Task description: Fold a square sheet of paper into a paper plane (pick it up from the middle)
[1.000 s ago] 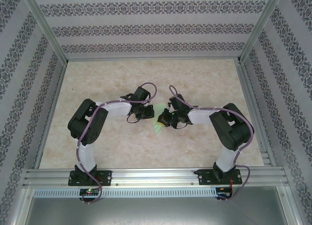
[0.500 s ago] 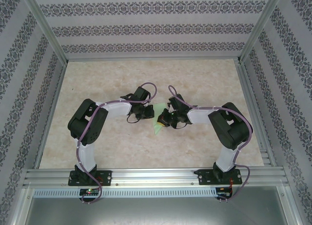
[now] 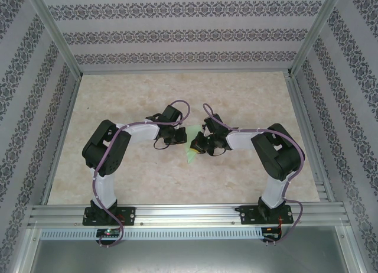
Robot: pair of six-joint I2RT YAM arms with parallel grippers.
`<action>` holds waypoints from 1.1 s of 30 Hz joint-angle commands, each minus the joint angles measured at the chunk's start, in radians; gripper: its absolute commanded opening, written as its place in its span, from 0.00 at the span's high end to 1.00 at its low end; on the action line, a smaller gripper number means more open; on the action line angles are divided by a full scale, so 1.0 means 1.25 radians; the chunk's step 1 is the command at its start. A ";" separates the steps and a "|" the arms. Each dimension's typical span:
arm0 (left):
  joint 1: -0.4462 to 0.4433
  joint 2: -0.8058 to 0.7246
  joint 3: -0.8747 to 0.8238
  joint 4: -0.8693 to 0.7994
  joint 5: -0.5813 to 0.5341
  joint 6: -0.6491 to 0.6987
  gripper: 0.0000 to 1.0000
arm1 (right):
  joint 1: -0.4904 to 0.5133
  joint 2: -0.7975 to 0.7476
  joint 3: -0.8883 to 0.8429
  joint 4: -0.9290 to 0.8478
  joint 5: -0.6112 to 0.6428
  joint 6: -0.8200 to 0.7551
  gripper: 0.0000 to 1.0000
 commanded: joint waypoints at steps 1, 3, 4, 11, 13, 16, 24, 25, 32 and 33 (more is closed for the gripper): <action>0.004 0.021 0.015 -0.026 0.017 0.019 0.89 | 0.005 0.010 0.015 -0.014 0.015 -0.022 1.00; 0.005 0.020 0.015 -0.026 0.017 0.019 0.89 | 0.004 0.012 0.015 -0.016 0.016 -0.023 1.00; 0.005 0.020 0.014 -0.026 0.017 0.019 0.89 | 0.005 0.013 0.014 -0.017 0.016 -0.023 1.00; 0.005 0.020 0.014 -0.025 0.019 0.019 0.89 | 0.005 0.021 0.016 -0.008 0.010 -0.023 1.00; 0.005 0.019 0.016 -0.024 0.020 0.019 0.90 | 0.004 0.022 0.018 -0.004 0.009 -0.023 1.00; 0.005 0.020 0.016 -0.026 0.021 0.019 0.89 | 0.004 0.024 0.019 0.000 0.006 -0.024 1.00; 0.005 0.020 0.017 -0.028 0.023 0.020 0.90 | 0.004 0.030 0.019 -0.003 0.008 -0.025 1.00; 0.004 0.020 0.018 -0.029 0.022 0.020 0.89 | 0.003 0.034 0.020 -0.008 0.010 -0.026 1.00; 0.006 -0.003 0.018 -0.035 0.012 0.013 0.88 | 0.003 0.047 0.016 -0.027 0.018 -0.029 0.93; 0.006 -0.014 0.018 -0.039 0.003 0.010 0.88 | 0.003 0.048 0.015 -0.029 0.019 -0.030 0.89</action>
